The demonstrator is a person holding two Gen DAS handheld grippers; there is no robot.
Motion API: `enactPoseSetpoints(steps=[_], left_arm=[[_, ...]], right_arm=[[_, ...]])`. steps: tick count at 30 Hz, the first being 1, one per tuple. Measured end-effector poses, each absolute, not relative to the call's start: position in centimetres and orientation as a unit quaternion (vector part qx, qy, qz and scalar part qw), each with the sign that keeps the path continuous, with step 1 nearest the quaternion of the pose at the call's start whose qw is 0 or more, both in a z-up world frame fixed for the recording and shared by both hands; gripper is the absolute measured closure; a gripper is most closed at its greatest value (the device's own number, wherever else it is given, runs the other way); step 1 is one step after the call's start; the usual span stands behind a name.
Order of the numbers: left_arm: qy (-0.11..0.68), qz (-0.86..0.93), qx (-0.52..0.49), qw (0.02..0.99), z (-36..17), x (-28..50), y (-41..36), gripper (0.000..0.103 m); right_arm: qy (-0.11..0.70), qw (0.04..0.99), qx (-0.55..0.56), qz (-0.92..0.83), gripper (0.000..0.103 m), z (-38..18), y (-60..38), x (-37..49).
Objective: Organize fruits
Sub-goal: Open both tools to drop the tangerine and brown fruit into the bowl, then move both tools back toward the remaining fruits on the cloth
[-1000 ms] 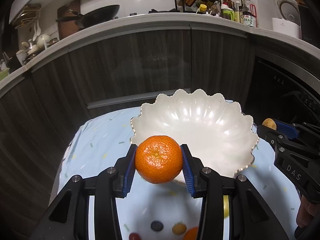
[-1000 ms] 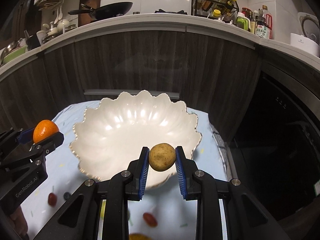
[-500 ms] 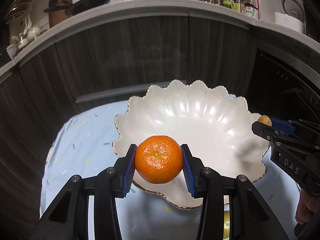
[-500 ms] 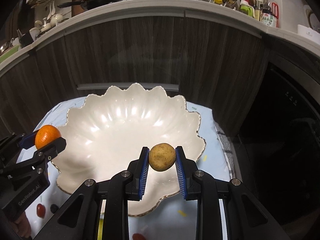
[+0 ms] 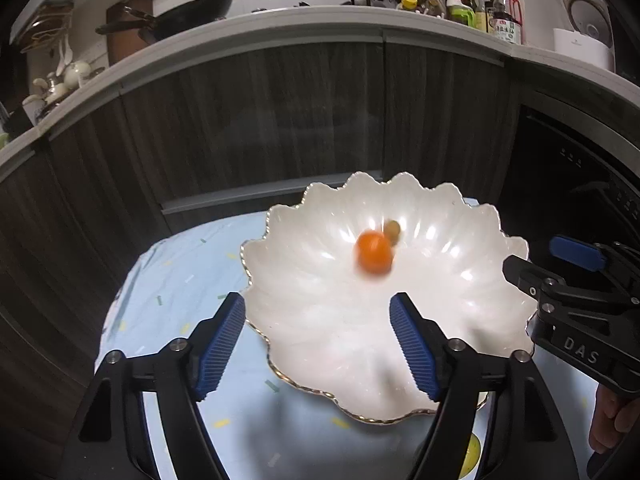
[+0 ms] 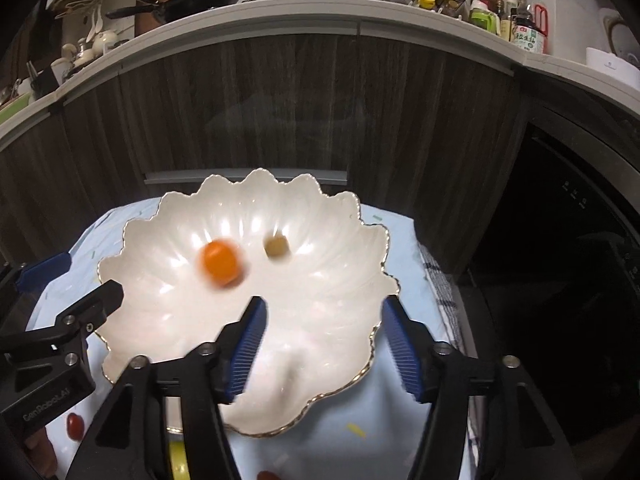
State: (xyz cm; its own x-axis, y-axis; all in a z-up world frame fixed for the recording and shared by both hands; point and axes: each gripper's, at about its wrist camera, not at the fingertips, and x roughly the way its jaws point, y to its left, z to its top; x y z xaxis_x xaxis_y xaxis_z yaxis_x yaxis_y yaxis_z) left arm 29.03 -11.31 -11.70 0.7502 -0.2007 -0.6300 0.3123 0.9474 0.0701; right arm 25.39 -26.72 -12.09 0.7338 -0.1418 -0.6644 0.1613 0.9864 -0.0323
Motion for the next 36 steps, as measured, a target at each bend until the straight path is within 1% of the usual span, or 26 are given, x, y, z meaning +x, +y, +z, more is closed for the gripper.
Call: enactPoseSetpoints(steps=[3, 9, 11, 25, 36], left_arm=[[0.319, -0.131, 0.081, 0.935, -11.0, 28.5, -11.0, 0.020], [0.306, -0.122, 0.077, 0.941, -9.4, 26.9, -10.3, 0.017], [0.303, -0.121, 0.077, 0.942, -9.0, 26.3, -10.2, 0.014], [0.297, -0.111, 0.078, 0.945, -7.0, 21.6, -8.5, 0.014], [0.300, -0.107, 0.087, 0.944, -6.9, 18.4, -7.3, 0.014]], right_arm=[[0.344, 0.935, 0.015, -0.088, 0.026, -11.4, -26.7, 24.8], [0.328, 0.940, 0.022, -0.088, 0.026, -9.7, -26.3, 23.2], [0.323, 0.942, 0.019, -0.087, 0.026, -9.1, -26.1, 22.4], [0.301, 0.950, 0.023, -0.081, 0.026, -6.9, -24.6, 18.0], [0.302, 0.950, 0.020, -0.075, 0.026, -6.9, -24.0, 15.2]])
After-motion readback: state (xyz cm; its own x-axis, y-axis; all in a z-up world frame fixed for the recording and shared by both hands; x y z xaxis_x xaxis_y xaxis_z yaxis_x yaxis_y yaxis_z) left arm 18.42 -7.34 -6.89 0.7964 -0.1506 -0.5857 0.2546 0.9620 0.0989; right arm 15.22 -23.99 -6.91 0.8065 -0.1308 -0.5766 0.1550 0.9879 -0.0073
